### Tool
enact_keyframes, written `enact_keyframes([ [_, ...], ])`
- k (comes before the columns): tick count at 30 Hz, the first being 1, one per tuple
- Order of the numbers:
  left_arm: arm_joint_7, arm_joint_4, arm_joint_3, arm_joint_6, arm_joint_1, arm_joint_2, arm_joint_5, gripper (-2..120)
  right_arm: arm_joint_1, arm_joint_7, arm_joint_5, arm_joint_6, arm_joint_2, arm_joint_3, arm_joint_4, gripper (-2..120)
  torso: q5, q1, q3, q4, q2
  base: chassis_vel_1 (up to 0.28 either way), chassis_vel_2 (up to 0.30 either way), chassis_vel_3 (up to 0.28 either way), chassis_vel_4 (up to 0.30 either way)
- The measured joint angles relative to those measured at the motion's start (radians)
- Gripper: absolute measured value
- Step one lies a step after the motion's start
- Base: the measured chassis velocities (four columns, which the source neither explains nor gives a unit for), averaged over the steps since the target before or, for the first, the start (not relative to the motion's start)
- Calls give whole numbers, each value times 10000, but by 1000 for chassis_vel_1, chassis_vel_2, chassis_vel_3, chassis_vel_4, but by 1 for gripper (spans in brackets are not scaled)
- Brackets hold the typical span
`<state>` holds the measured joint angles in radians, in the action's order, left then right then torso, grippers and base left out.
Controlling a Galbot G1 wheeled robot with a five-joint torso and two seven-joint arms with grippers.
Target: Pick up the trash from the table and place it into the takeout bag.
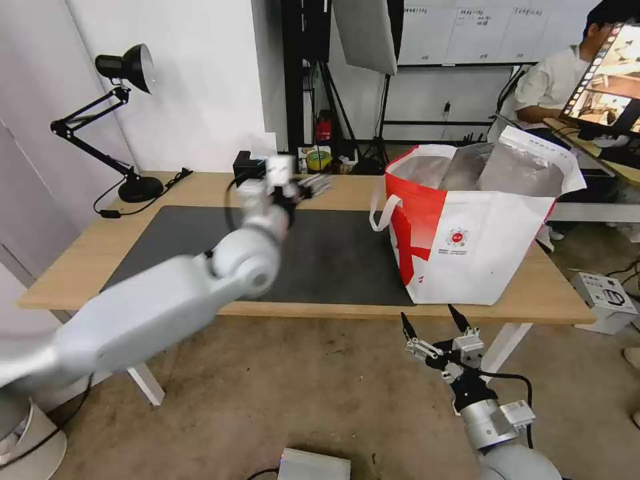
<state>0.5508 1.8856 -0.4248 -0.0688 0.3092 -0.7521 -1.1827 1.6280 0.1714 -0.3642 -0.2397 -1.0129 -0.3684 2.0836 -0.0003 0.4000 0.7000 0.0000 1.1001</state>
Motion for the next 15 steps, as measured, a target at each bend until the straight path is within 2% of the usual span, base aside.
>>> enact_keyframes([
  [3,-1241,533,2121,-45,2285,770,-30,100,0,0,1,0,0,0,1,100,-2,0,0,-1,0,0,0,0,0],
  [4,-1241,533,2121,-45,2285,770,-30,100,0,0,1,0,0,0,1,100,-2,0,0,-1,0,0,0,0,0],
  [6,-2154,859,3867,-2,4025,1258,39,100,0,3,1,0,0,0,0,100,2,-1,-1,3,0,0,0,0,0],
  [7,-2154,859,3867,-2,4025,1258,39,100,0,3,1,0,0,0,0,100,2,-1,-1,3,0,0,0,0,0],
  [9,-2862,1055,5099,-4,5471,1576,117,100,0,0,1,0,0,0,1,100,-1,-2,-2,5,0,0,0,0,0],
  [11,-3405,1197,5983,-72,6506,1703,226,100,0,1,1,0,0,0,1,100,2,-2,-2,2,1,0,0,0,0],
  [12,-3405,1197,5983,-72,6506,1703,226,100,0,1,1,0,0,0,1,100,2,-2,-2,2,1,0,0,0,0],
  [14,-3938,1341,7002,-78,7565,1649,378,100,0,1,0,0,0,0,0,100,1,-1,-2,0,0,0,0,0,0],
  [15,-3938,1341,7002,-78,7565,1649,378,100,0,1,0,0,0,0,0,100,1,-1,-2,0,0,0,0,0,0],
])
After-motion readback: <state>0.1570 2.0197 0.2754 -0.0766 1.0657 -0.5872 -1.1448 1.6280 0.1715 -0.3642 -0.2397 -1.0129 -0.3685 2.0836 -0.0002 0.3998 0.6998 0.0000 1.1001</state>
